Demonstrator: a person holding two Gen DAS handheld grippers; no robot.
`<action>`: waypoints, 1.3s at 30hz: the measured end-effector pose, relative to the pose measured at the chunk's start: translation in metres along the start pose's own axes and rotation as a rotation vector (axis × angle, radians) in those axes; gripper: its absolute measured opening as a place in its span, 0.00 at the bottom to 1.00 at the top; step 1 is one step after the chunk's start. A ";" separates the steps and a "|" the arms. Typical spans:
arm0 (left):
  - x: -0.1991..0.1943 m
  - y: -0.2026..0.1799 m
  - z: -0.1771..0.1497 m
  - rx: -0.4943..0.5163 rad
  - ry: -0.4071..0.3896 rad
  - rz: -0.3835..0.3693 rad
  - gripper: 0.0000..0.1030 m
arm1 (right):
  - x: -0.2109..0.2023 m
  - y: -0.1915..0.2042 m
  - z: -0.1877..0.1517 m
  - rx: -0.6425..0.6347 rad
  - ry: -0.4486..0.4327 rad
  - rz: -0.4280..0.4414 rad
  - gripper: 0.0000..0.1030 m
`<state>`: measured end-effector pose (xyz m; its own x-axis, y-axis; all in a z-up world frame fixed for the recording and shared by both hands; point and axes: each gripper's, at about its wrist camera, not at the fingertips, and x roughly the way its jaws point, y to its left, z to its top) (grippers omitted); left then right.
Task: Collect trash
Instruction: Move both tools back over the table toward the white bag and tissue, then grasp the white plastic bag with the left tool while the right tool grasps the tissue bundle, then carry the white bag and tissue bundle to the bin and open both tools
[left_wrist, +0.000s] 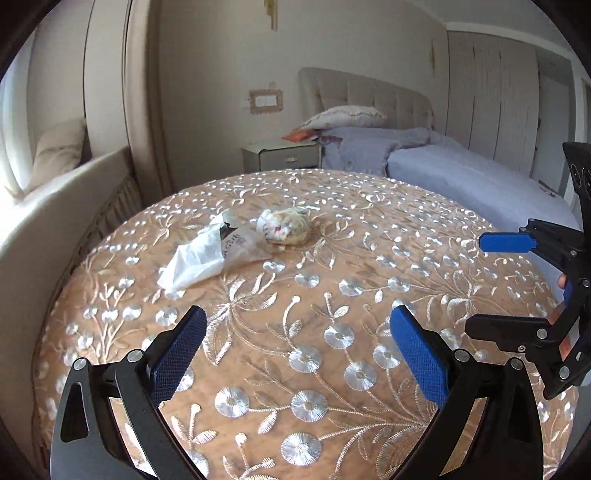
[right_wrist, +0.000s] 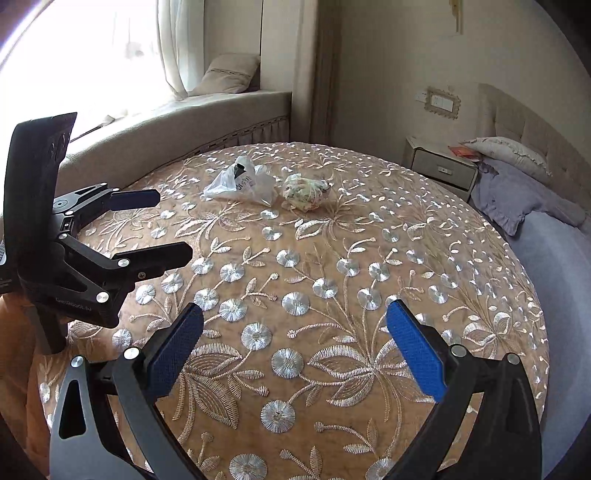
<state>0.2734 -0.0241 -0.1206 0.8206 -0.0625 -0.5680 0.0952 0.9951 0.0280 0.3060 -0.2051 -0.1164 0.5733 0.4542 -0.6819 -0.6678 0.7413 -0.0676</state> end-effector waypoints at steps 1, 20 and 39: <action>0.006 0.006 0.003 0.004 0.006 0.016 0.95 | 0.008 -0.001 0.006 0.006 0.001 0.001 0.96; 0.108 0.078 0.050 0.047 0.178 0.047 0.95 | 0.162 -0.024 0.103 0.013 0.103 -0.066 0.96; 0.093 0.052 0.044 0.099 0.190 0.095 0.67 | 0.153 -0.003 0.085 -0.020 0.147 -0.013 0.66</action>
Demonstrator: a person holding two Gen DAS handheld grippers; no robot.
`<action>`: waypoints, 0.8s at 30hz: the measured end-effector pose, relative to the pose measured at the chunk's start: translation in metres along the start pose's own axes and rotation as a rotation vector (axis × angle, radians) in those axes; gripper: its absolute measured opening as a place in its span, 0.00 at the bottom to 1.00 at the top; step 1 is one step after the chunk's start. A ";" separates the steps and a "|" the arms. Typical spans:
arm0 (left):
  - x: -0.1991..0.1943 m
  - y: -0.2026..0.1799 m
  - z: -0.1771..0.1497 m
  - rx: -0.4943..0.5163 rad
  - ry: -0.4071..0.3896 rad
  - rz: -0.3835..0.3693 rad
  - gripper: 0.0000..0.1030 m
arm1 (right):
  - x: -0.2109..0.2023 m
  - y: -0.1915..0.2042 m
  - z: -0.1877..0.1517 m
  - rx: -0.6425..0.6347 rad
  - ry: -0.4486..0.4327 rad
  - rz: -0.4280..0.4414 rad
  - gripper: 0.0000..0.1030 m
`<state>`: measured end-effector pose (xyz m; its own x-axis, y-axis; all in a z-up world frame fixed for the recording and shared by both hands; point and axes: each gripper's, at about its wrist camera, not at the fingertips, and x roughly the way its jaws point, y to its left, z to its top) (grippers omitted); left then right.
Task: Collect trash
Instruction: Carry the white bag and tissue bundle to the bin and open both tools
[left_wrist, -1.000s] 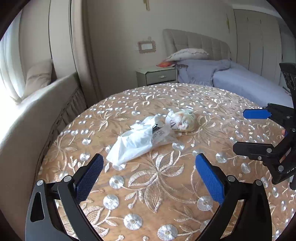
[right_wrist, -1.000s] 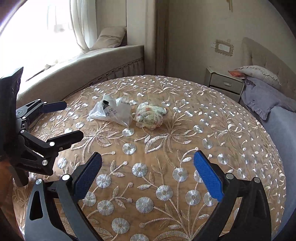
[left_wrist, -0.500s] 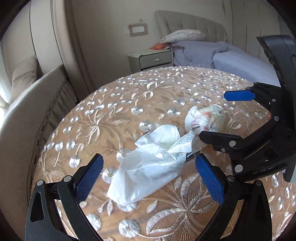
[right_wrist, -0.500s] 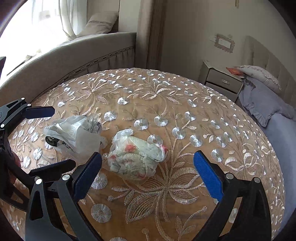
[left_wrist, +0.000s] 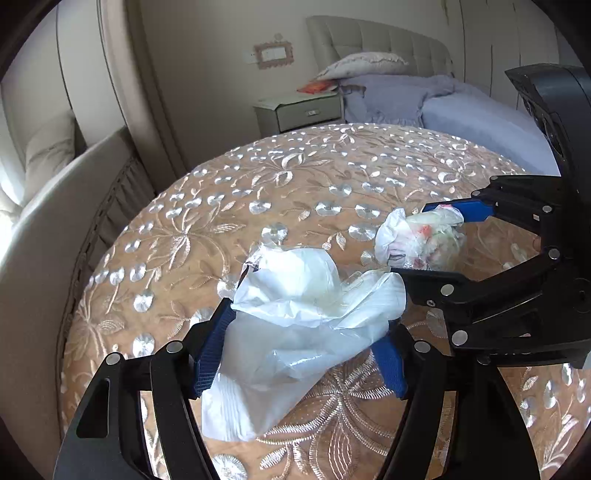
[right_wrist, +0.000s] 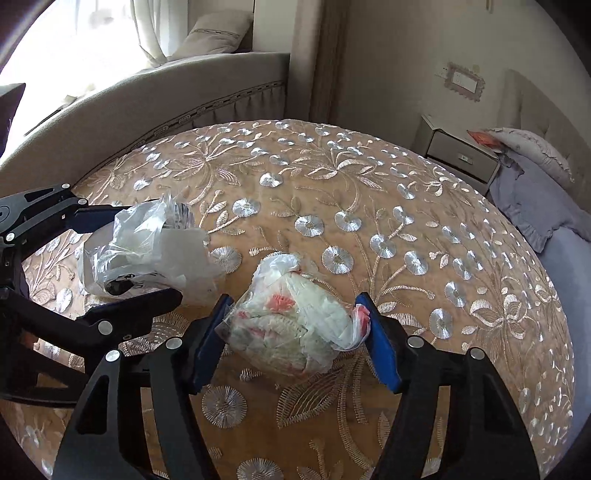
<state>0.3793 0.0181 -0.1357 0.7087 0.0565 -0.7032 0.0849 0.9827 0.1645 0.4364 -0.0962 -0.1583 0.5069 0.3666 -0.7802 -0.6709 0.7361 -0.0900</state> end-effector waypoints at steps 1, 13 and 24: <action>-0.010 -0.005 -0.006 0.000 -0.012 0.005 0.67 | -0.010 0.002 -0.008 0.003 0.000 0.006 0.66; -0.128 -0.085 -0.088 -0.045 -0.093 -0.135 0.67 | -0.152 0.033 -0.142 0.037 -0.046 0.015 0.66; -0.194 -0.152 -0.132 -0.010 -0.137 -0.158 0.67 | -0.215 0.030 -0.230 0.182 -0.082 -0.038 0.66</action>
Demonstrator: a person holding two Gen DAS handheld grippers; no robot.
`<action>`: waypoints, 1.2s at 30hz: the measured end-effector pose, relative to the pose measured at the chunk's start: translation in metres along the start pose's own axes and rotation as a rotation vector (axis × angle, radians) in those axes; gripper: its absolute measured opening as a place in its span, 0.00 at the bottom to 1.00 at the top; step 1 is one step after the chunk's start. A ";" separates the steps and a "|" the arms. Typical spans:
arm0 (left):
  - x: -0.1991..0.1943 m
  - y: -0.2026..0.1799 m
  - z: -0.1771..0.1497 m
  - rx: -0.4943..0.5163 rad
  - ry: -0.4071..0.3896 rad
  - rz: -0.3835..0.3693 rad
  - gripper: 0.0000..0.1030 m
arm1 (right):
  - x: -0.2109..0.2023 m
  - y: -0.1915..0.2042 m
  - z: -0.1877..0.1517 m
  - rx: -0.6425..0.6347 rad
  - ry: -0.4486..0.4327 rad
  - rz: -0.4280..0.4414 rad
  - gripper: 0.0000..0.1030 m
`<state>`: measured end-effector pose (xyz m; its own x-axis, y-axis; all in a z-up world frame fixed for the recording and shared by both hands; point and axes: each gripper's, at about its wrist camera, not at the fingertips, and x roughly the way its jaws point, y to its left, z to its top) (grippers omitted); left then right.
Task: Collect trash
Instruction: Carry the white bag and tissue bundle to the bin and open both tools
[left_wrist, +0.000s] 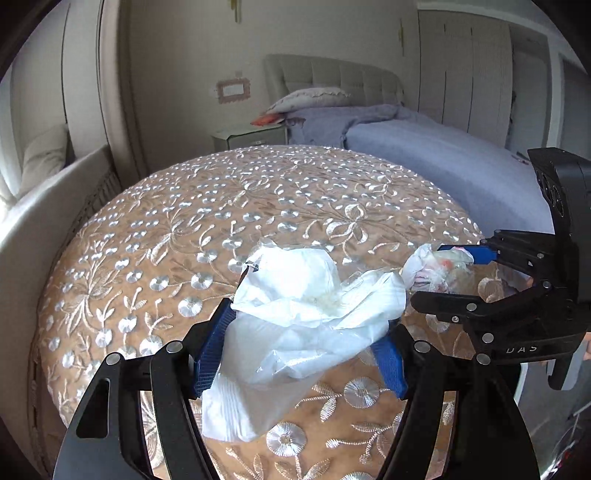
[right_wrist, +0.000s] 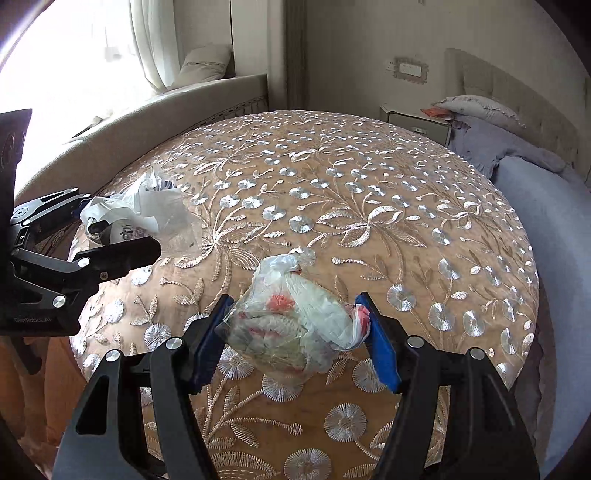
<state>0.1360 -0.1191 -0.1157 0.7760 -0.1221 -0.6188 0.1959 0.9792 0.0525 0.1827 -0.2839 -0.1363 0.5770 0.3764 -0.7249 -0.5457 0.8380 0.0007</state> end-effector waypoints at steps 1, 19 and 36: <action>-0.002 -0.006 -0.002 0.004 -0.001 -0.009 0.67 | -0.005 -0.002 -0.005 0.015 -0.005 -0.005 0.66; -0.003 -0.141 -0.019 0.218 0.002 -0.191 0.67 | -0.097 -0.057 -0.103 0.169 -0.048 -0.183 0.66; 0.074 -0.283 -0.053 0.544 0.168 -0.409 0.67 | -0.108 -0.145 -0.225 0.378 0.064 -0.296 0.66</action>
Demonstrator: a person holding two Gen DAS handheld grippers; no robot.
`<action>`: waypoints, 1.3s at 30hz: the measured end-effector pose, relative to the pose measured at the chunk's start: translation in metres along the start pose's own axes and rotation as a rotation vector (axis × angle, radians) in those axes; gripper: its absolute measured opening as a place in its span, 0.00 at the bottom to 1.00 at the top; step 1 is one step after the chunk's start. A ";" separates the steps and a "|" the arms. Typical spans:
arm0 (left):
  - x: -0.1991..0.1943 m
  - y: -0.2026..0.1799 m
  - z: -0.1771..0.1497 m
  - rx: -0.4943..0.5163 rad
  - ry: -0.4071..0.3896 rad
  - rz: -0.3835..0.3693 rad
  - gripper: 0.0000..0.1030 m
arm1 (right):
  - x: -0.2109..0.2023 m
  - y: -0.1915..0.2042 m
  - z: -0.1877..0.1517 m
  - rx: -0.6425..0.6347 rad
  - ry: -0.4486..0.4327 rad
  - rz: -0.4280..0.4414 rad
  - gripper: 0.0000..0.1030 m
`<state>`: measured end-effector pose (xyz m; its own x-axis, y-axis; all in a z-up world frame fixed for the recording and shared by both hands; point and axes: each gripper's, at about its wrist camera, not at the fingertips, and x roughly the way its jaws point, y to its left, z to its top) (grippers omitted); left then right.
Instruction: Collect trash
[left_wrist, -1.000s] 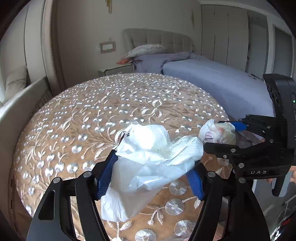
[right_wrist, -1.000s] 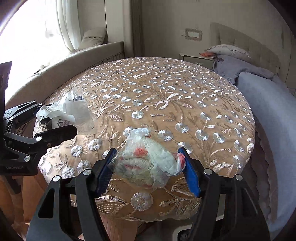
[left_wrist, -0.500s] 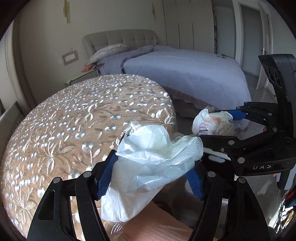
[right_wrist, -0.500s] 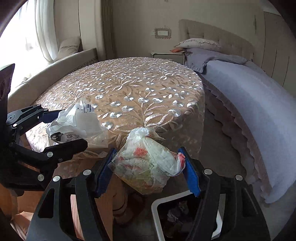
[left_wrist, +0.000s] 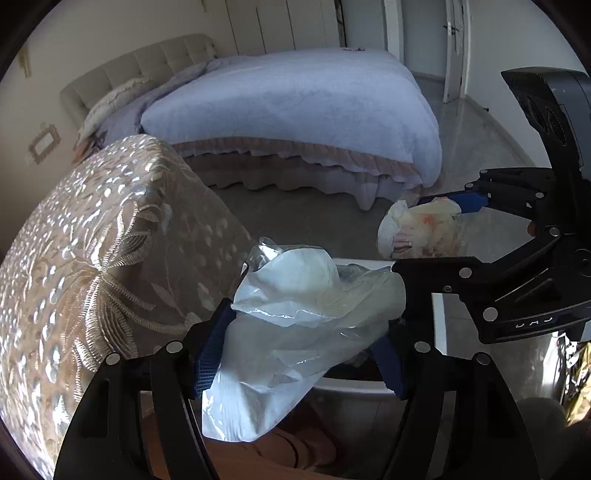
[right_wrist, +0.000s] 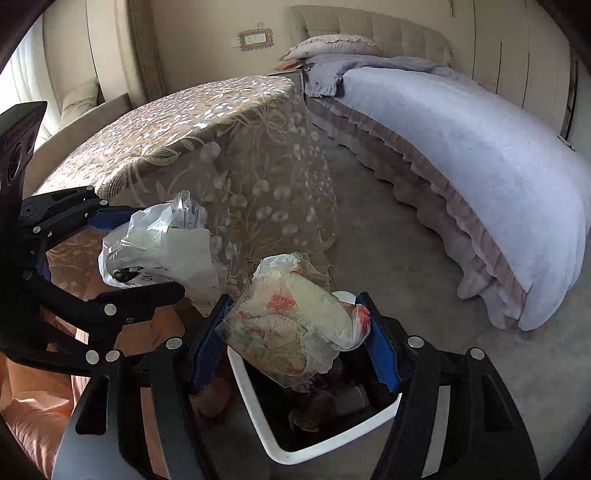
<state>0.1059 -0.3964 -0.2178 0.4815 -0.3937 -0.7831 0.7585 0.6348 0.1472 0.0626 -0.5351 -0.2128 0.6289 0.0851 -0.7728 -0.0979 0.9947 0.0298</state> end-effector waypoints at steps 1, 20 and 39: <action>0.008 -0.003 0.002 0.008 0.016 -0.013 0.67 | 0.004 -0.005 -0.004 0.005 0.010 0.003 0.66; 0.164 -0.034 -0.014 0.186 0.295 -0.186 0.96 | 0.110 -0.054 -0.066 -0.084 0.268 0.010 0.96; 0.031 -0.022 0.018 0.204 -0.003 -0.042 0.95 | 0.014 -0.021 -0.011 -0.147 -0.004 -0.101 0.96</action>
<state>0.1122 -0.4346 -0.2350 0.4487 -0.4194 -0.7891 0.8510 0.4700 0.2342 0.0652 -0.5551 -0.2310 0.6441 -0.0143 -0.7648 -0.1460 0.9791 -0.1412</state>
